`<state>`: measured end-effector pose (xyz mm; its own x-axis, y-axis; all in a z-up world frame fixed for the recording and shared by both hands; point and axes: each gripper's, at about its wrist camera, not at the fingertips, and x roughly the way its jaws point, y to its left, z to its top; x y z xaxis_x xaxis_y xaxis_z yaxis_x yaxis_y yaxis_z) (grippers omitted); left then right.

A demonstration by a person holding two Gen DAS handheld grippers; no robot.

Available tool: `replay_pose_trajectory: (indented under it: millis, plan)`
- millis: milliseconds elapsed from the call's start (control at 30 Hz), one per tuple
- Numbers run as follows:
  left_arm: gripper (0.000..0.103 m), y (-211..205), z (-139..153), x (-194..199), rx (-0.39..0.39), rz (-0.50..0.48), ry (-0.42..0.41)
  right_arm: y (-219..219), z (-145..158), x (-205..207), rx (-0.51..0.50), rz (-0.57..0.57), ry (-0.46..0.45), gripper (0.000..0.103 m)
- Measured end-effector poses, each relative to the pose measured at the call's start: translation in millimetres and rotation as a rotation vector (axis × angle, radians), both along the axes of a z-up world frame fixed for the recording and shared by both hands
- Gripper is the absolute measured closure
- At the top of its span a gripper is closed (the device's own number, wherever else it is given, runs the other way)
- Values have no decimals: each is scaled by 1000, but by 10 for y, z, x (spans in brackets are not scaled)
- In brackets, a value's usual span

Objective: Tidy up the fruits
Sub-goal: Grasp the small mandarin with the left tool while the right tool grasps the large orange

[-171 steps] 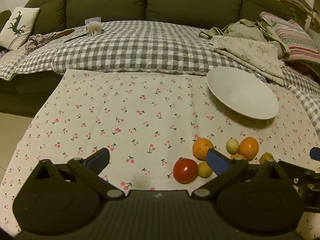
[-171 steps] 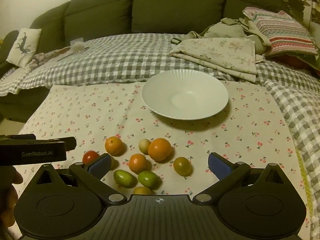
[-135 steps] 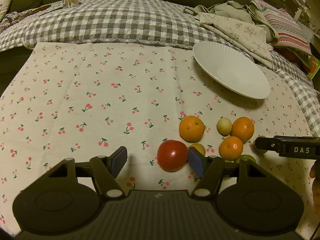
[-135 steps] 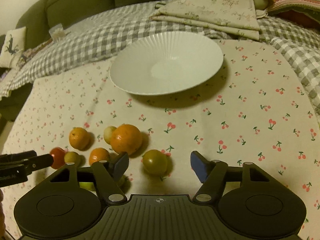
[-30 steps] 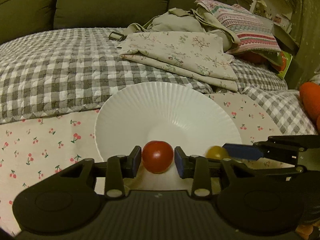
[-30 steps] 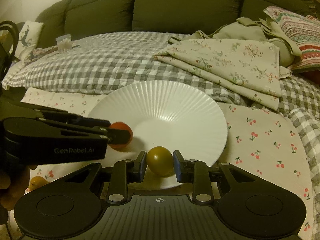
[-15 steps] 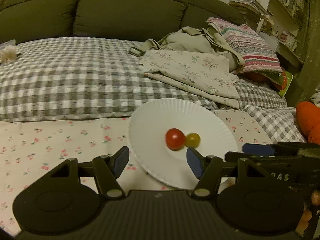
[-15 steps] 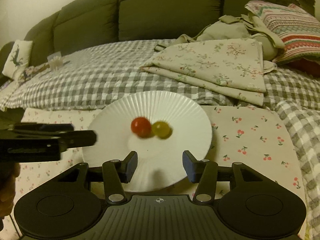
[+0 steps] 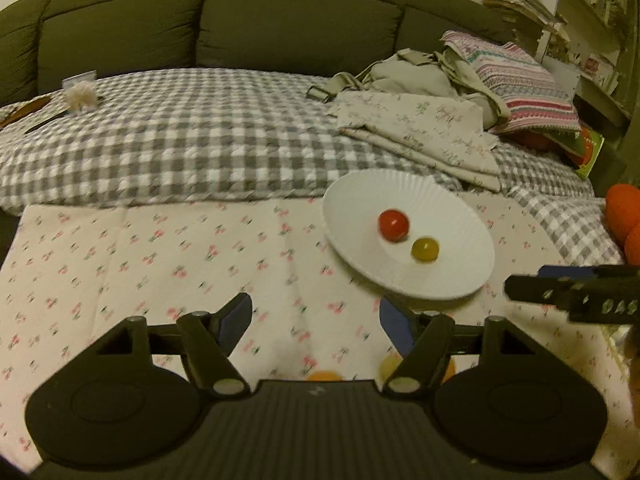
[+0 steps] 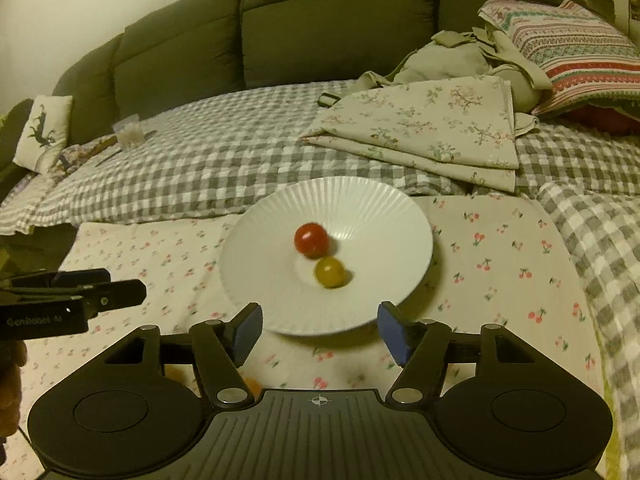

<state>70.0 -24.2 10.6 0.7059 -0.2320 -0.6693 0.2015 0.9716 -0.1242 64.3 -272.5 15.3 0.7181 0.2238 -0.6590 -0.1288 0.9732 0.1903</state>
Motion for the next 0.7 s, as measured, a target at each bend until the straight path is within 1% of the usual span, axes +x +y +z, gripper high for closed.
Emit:
replay_pose_trajectory:
  millis: [133, 267, 333, 433, 600, 700]
  plan:
    - [25, 60, -41, -122, 9, 20, 13, 16, 35, -134, 31, -15, 13, 33]
    - [12, 65, -96, -215, 17, 30, 15, 23, 55, -261, 55, -21, 24, 27]
    - [10, 56, -143, -246, 21, 32, 23, 37, 33, -320, 72, -21, 43, 21]
    - [9, 40, -222, -248, 24, 30, 40, 77, -35, -388, 95, -9, 80, 15]
    - [9, 23, -329, -223, 29, 32, 59, 158, -113, -419, 96, 9, 105, 11]
    - [9, 1, -385, -201, 34, 30, 64, 163, -155, -421, 115, 1, 114, 8]
